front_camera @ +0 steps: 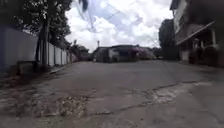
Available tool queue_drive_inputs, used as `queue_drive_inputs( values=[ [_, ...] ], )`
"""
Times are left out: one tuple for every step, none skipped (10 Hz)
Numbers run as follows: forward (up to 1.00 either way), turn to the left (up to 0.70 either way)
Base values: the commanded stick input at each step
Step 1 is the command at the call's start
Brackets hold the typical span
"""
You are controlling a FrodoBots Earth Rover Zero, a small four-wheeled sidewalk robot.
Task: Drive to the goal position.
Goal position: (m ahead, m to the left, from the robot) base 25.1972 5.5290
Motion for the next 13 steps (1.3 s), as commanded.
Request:
queue_drive_inputs(
  values=[
    [1.0, 0.0],
    [1.0, 0.0],
    [1.0, 0.0],
    [1.0, 0.0],
    [1.0, 0.0],
    [1.0, 0.0],
    [1.0, 0.0],
    [1.0, 0.0],
    [1.0, 0.0],
    [1.0, 0.0],
    [1.0, -0.07],
    [1.0, -0.24],
    [1.0, -0.37]
  ],
)
